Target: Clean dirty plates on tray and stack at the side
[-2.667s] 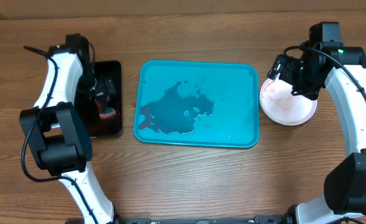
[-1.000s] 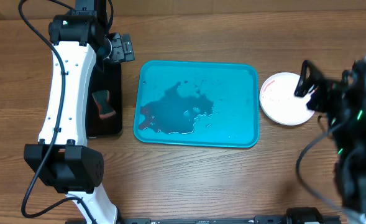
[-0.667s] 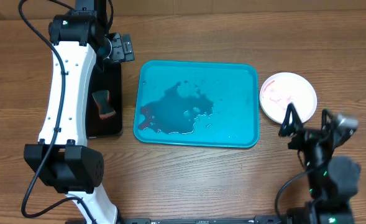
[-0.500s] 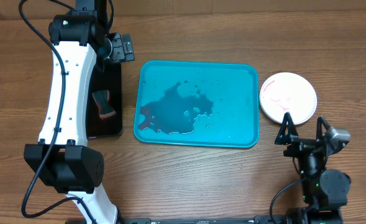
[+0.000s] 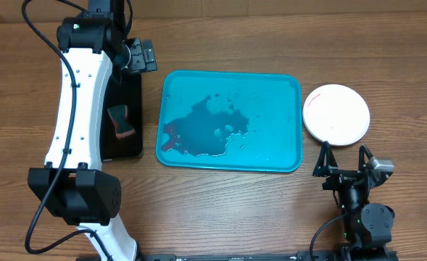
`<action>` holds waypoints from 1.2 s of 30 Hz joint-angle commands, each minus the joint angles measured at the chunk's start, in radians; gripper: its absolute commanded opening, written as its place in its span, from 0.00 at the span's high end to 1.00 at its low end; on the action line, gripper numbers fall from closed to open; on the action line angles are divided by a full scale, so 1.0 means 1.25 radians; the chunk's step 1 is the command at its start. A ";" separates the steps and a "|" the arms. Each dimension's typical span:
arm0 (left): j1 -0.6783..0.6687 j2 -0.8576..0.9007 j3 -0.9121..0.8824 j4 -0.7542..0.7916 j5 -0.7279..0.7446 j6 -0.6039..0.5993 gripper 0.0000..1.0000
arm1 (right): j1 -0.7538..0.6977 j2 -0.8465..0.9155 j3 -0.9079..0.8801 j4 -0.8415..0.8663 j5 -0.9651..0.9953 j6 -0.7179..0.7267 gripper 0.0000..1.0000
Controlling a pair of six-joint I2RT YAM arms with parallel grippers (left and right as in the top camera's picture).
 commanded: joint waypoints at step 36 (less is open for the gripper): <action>-0.006 -0.007 0.006 -0.003 -0.006 -0.009 0.00 | 0.015 -0.042 -0.009 -0.003 -0.056 -0.024 0.00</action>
